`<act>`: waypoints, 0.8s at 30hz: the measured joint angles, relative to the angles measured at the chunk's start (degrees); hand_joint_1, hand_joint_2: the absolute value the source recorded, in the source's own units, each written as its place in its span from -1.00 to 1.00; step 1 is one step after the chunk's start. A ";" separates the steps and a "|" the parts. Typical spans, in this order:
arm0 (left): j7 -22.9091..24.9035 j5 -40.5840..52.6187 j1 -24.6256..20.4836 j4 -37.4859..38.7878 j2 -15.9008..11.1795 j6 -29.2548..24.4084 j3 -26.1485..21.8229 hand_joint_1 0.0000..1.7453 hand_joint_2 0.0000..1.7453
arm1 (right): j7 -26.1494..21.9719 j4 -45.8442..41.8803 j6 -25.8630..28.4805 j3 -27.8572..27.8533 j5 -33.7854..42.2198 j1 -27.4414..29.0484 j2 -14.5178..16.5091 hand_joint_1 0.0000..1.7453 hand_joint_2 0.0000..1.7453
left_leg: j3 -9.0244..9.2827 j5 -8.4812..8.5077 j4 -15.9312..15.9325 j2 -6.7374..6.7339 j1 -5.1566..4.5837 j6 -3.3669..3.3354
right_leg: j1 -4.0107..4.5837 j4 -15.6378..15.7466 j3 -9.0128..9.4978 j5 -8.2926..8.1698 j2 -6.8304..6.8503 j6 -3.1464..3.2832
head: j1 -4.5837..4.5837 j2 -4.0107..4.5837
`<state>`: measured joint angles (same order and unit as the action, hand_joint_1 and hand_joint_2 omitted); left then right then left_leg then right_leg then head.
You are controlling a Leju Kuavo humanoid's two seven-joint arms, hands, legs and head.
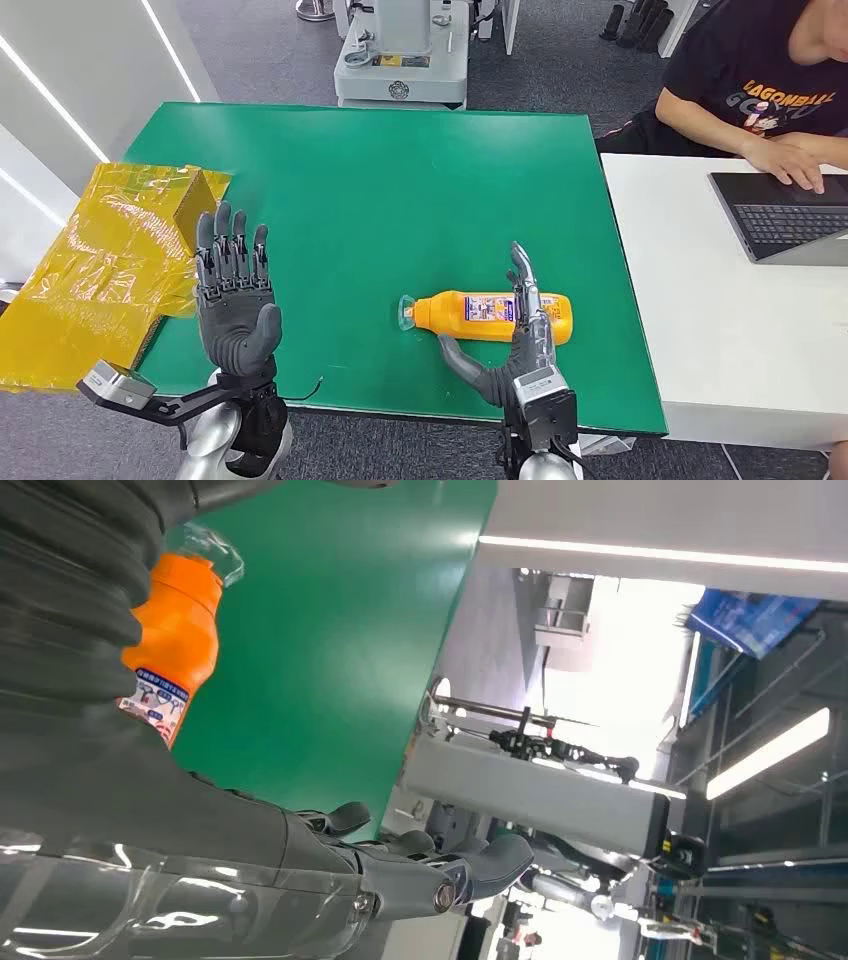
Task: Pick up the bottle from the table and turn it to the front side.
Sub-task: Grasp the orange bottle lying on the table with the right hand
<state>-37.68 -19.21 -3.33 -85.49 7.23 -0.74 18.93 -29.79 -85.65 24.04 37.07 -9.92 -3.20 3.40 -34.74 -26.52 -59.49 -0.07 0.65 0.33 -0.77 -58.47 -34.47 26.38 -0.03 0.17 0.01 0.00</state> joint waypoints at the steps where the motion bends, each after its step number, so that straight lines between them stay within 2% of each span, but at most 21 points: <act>1: 0.00 0.01 -0.04 0.03 0.01 0.05 0.00 -1.00 1.00 | 1.62 0.01 -0.90 0.00 -1.70 -0.27 -0.17 -1.00 1.00 | 0.00 0.00 0.00 -0.01 0.00 0.00 | 0.00 0.00 0.00 0.00 -0.01 0.00 | 0.00 0.00; 4: 0.00 0.10 -0.39 0.40 0.13 0.63 0.00 -1.00 1.00 | 7.86 0.04 -5.22 -0.05 -11.40 -1.89 -1.29 -1.00 1.00 | 0.00 0.00 -0.01 -0.01 0.00 0.00 | 0.00 0.00 0.00 -0.01 -0.01 0.00 | 0.01 0.00; 6: -0.01 0.19 -0.67 0.79 0.24 1.22 0.00 -1.00 1.00 | 10.38 0.03 -8.13 -0.27 -18.08 -3.20 -2.15 -1.00 1.00 | 0.00 0.01 -0.01 0.00 0.00 0.00 | 0.00 0.00 0.00 -0.01 0.00 0.00 | 0.01 0.00; 10: -0.02 0.22 -0.81 0.99 0.29 1.47 0.00 -1.00 1.00 | 11.18 0.03 -9.47 -0.48 -20.70 -3.82 -2.54 -1.00 1.00 | 0.00 0.01 -0.02 0.00 0.00 0.00 | 0.00 0.00 0.01 -0.02 0.00 0.00 | 0.01 0.00; 12: -0.03 0.25 -0.97 1.41 0.41 1.83 0.00 -1.00 1.00 | 13.14 0.02 -12.63 -1.17 -24.00 -5.65 -3.60 -1.00 1.00 | 0.01 0.02 -0.03 0.00 0.00 0.00 | 0.00 0.00 0.02 -0.03 0.00 0.00 | 0.01 0.00; 14: -0.04 0.27 -1.16 2.08 0.55 2.83 0.00 -1.00 1.00 | 17.77 0.84 -20.85 -1.94 -29.20 -11.13 -6.74 -1.00 1.00 | 0.00 0.03 -0.05 -0.05 -0.01 -0.01 | -0.01 -0.01 0.02 -0.06 -0.05 0.00 | 0.02 0.00; 16: 0.01 0.42 -1.17 2.35 0.58 3.86 -0.01 -1.00 1.00 | 20.29 2.99 -27.87 -2.01 -31.10 -17.29 -10.08 -1.00 1.00 | 0.00 0.04 -0.07 -0.08 -0.01 -0.03 | -0.01 -0.02 0.02 -0.08 -0.07 -0.01 | 0.02 0.00; 24: 0.49 0.51 -1.05 2.33 0.51 5.57 -0.04 -1.00 1.00 | 22.35 12.71 -44.94 0.85 -28.00 -32.71 -18.62 -1.00 1.00 | -0.04 0.10 -0.09 0.08 -0.02 -0.07 | -0.01 -0.02 0.06 -0.10 0.12 -0.03 | 0.01 0.00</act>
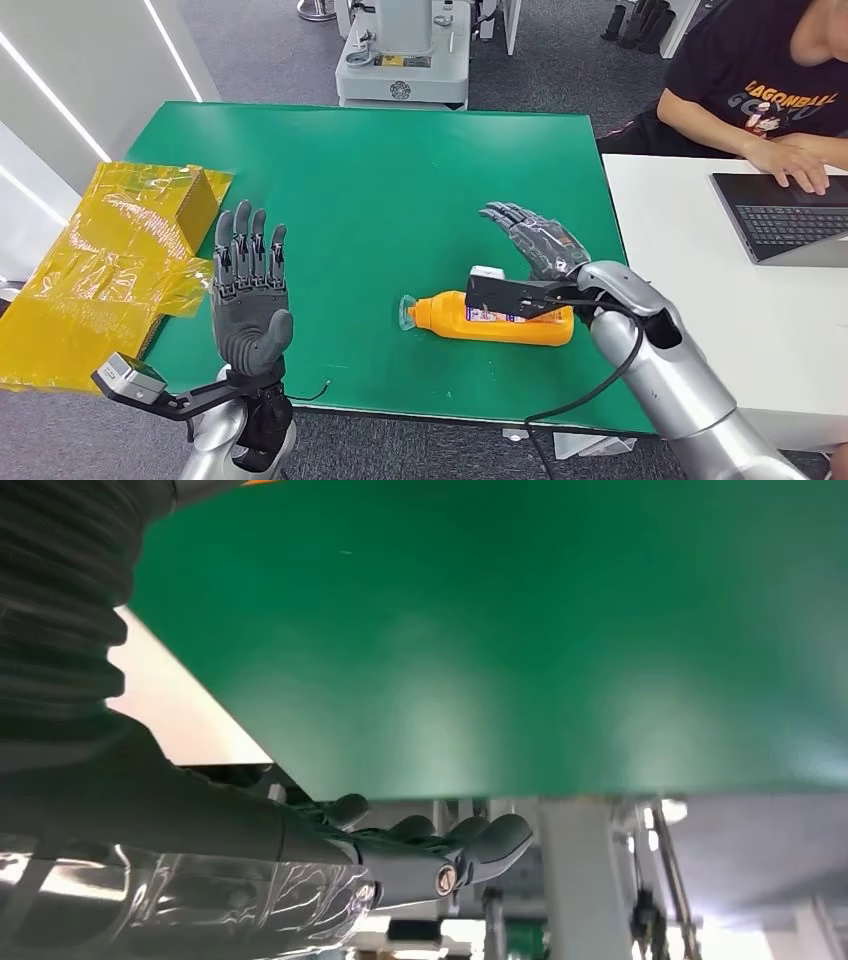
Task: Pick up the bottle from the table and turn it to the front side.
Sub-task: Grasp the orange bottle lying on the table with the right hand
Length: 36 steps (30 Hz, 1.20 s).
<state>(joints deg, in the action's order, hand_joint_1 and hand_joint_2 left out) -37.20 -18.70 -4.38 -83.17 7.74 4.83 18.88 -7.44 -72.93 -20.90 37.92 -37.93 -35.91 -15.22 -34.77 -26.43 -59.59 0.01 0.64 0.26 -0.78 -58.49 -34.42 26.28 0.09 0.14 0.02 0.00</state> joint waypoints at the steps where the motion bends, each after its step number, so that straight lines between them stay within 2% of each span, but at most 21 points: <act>1: 0.08 -0.19 0.00 0.00 -0.02 0.09 0.00 -1.00 1.00 | 0.04 0.96 -1.82 0.95 1.13 -1.62 -0.88 -1.00 1.00 | 0.00 0.00 0.00 0.00 0.00 0.01 | 0.00 0.00 -0.01 0.00 -0.01 0.00 | 0.01 0.00; 6: 0.39 -0.70 -0.01 -0.04 -0.03 0.20 0.00 -1.00 1.00 | 0.23 4.54 -5.54 5.92 6.05 -8.18 -4.07 -1.00 1.00 | 0.01 0.00 0.01 0.01 0.01 0.01 | 0.01 0.00 -0.02 0.01 -0.01 0.00 | 0.01 0.00; 10: 0.39 -0.90 0.02 -0.20 -0.04 0.11 0.00 -1.00 1.00 | -0.51 6.76 -7.62 8.70 9.12 -10.77 -5.01 -1.00 1.00 | 0.00 0.00 0.02 0.02 0.01 0.01 | 0.02 -0.01 -0.02 0.01 -0.02 0.00 | 0.01 0.00; 14: 0.44 -1.72 0.03 -0.49 -0.17 -0.25 0.00 -1.00 1.00 | -3.49 9.72 -10.83 12.26 14.16 -12.19 -5.29 -1.00 1.00 | 0.01 0.00 0.02 0.02 0.01 0.01 | 0.02 -0.01 -0.02 0.01 -0.01 0.00 | 0.01 0.00; 26: 0.48 -2.31 0.20 -0.50 -0.52 -1.16 0.00 -1.00 1.00 | -5.42 17.39 -9.95 20.56 16.80 -12.56 -5.27 -1.00 1.00 | -0.01 0.00 0.02 0.03 0.01 0.01 | 0.01 0.00 0.00 0.01 0.01 -0.01 | 0.01 0.00; 36: 0.48 -2.16 0.61 -0.63 -0.53 -1.27 0.00 -1.00 1.00 | -3.91 20.90 -9.17 24.40 16.20 -13.46 -5.54 -1.00 1.00 | 0.01 0.00 0.02 0.03 0.01 0.01 | 0.02 0.00 -0.01 0.01 0.01 0.00 | 0.01 0.00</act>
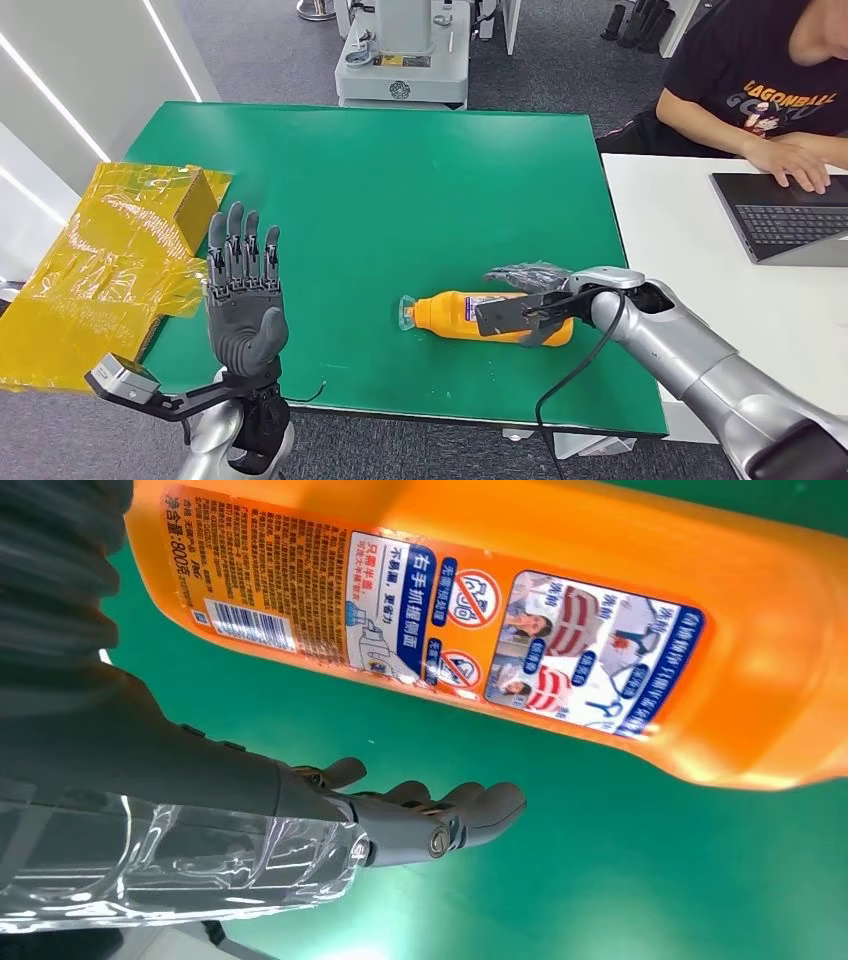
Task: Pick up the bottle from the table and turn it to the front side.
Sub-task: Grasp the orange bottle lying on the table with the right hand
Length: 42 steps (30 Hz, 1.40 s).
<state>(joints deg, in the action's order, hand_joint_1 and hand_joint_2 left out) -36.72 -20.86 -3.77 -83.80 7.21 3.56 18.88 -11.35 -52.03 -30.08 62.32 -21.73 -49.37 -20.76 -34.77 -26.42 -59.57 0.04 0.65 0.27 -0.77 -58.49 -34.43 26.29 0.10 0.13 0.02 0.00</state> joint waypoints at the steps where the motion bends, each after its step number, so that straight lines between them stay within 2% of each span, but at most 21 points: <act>1: 0.00 0.05 0.09 -0.06 0.00 0.00 0.00 -1.00 1.00 | 0.16 0.11 0.01 0.27 -0.01 -0.04 -0.20 -1.00 1.00 | 0.00 0.00 0.00 0.00 0.00 0.00 | 0.00 0.00 0.00 0.00 0.00 0.00 | 0.00 0.00; 12: 0.00 0.33 0.89 -0.20 0.01 -0.04 0.00 -1.00 1.00 | 1.02 1.37 2.60 2.42 -0.82 0.49 -1.71 -1.00 1.00 | 0.01 0.00 0.00 -0.01 0.00 0.00 | 0.00 0.02 -0.01 0.00 -0.01 0.00 | 0.00 0.00; 27: 0.00 -0.32 0.55 -0.18 0.20 0.15 0.00 -1.00 1.00 | -1.24 3.04 9.46 1.24 -2.12 5.91 -1.97 -1.00 1.00 | 0.02 0.00 0.00 -0.01 0.00 0.00 | 0.00 0.02 0.00 0.00 -0.02 0.00 | 0.01 0.00; 28: 0.00 -0.32 0.55 -0.17 0.24 0.16 0.00 -1.00 1.00 | -1.43 3.11 9.82 0.92 -2.22 6.14 -1.94 -0.86 1.00 | 0.02 0.00 0.00 -0.01 0.00 0.00 | 0.00 0.02 0.01 0.00 -0.02 0.00 | 0.01 0.00; 31: 0.02 -0.32 0.58 -0.18 0.32 0.28 0.00 -1.00 1.00 | -2.09 3.30 10.88 0.11 -2.80 6.76 -1.83 0.44 1.00 | 0.03 0.00 0.00 -0.01 0.00 0.00 | 0.00 0.01 0.02 0.00 -0.02 0.00 | 0.01 0.00; 32: 0.05 -0.29 0.62 -0.18 0.37 0.37 0.00 -1.00 1.00 | -2.36 3.34 11.22 -0.16 -3.01 6.96 -1.78 0.77 1.00 | 0.04 0.00 0.00 -0.01 0.00 0.00 | 0.00 0.01 0.03 0.00 -0.02 0.00 | 0.00 0.00; 34: 0.18 -0.19 0.70 -0.17 0.51 0.55 -0.01 -1.00 1.00 | -2.85 3.40 11.92 -0.74 -3.42 7.38 -1.68 0.94 1.00 | 0.07 0.00 0.00 -0.02 0.00 0.00 | 0.00 0.01 0.06 0.00 -0.02 0.00 | 0.00 0.00; 36: 0.45 0.05 0.76 -0.17 0.61 0.68 -0.02 -1.00 1.00 | -3.14 3.40 12.51 -1.21 -3.95 7.75 -1.58 1.00 1.00 | 0.11 0.00 0.00 -0.02 0.01 0.00 | 0.00 0.02 0.10 0.00 -0.03 0.00 | 0.00 0.00; 42: 1.03 0.64 0.95 -0.17 1.02 0.95 -0.39 -1.00 1.00 | -3.49 3.38 13.89 -2.47 -5.35 8.70 -1.12 1.00 1.00 | 0.16 0.00 0.00 -0.03 0.01 0.00 | 0.00 0.01 0.16 -0.01 -0.03 0.00 | 0.00 0.00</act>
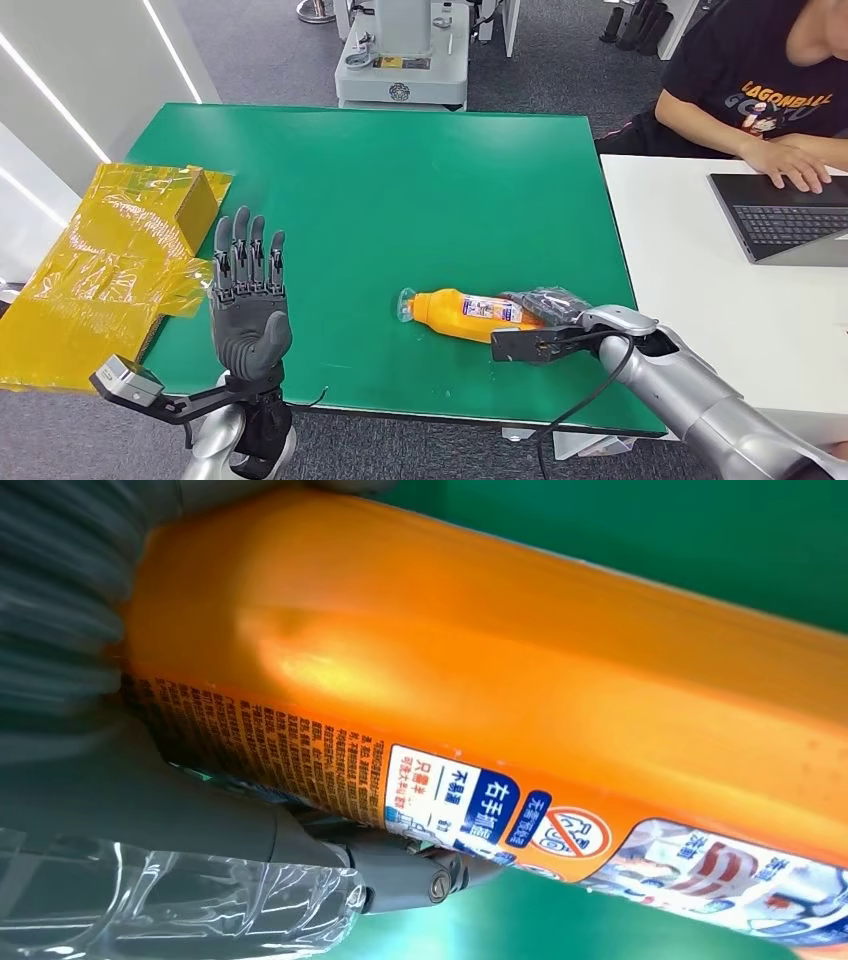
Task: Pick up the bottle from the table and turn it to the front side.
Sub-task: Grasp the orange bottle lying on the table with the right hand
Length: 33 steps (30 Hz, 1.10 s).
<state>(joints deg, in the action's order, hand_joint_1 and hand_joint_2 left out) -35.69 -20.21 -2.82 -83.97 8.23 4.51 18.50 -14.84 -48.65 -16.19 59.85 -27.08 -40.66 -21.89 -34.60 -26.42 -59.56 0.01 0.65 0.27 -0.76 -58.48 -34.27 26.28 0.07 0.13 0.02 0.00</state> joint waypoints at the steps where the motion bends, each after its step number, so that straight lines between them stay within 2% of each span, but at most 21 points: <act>1: 0.01 0.05 0.02 0.00 0.05 0.03 -0.04 -1.00 1.00 | -0.01 0.00 0.36 -0.17 -0.18 0.14 0.13 1.00 1.00 | 0.00 0.00 0.00 0.00 0.00 0.00 | 0.00 0.00 0.00 0.00 0.00 0.00 | 0.00 0.00; 7: 0.04 0.55 0.22 -0.01 0.28 0.30 -0.11 -1.00 1.00 | -0.78 0.01 3.21 -2.38 -0.95 1.73 1.71 1.00 1.00 | -0.01 0.01 0.00 0.00 0.00 0.02 | 0.00 -0.01 -0.01 0.00 0.00 0.00 | 0.00 0.00; 16: 0.20 1.27 0.89 -0.14 0.40 0.28 -0.15 -1.00 1.00 | -0.54 -1.84 11.42 -7.90 -1.84 5.77 4.71 1.00 1.00 | -0.08 0.01 0.03 0.04 0.01 0.02 | 0.01 -0.02 -0.06 0.02 0.04 0.01 | 0.00 0.00; 20: 1.06 2.16 1.39 -0.16 0.49 -0.31 -0.16 -1.00 1.00 | -0.97 -5.44 21.53 -12.89 -3.17 9.52 6.92 1.00 1.00 | -0.09 0.01 0.03 0.04 0.01 0.03 | 0.01 -0.02 -0.09 0.02 0.03 0.01 | 0.00 0.00; 25: 2.98 3.31 1.45 -0.13 0.78 -0.83 -0.11 -1.00 1.00 | -4.77 -12.16 40.46 -19.50 -7.59 15.22 10.33 1.00 1.00 | -0.12 0.00 0.04 0.07 0.02 0.04 | 0.02 -0.01 -0.13 0.05 0.06 0.04 | 0.00 0.00; 29: 4.02 3.71 0.77 0.29 1.09 -1.23 0.12 -1.00 1.00 | -6.34 -17.00 46.39 -22.95 -8.49 18.91 12.35 1.00 1.00 | -0.12 -0.01 0.05 0.06 0.02 0.05 | 0.02 -0.01 -0.14 0.06 0.04 0.04 | 0.01 0.00; 33: 5.87 3.49 -0.47 1.68 1.16 -0.81 0.75 -1.00 1.00 | -10.48 -19.97 50.50 -24.56 -6.92 21.34 13.56 1.00 1.00 | -0.11 -0.01 0.05 0.04 0.01 0.05 | 0.02 0.00 -0.15 0.05 0.03 0.04 | 0.01 0.00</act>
<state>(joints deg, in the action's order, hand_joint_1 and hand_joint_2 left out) -29.82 -16.72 -3.29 -82.30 9.40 3.70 19.25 -25.33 -68.63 34.31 35.28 -34.00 -19.33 -8.32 -34.72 -26.43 -59.52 0.05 0.67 0.32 -0.75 -58.48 -34.42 26.34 0.10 0.17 0.03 0.00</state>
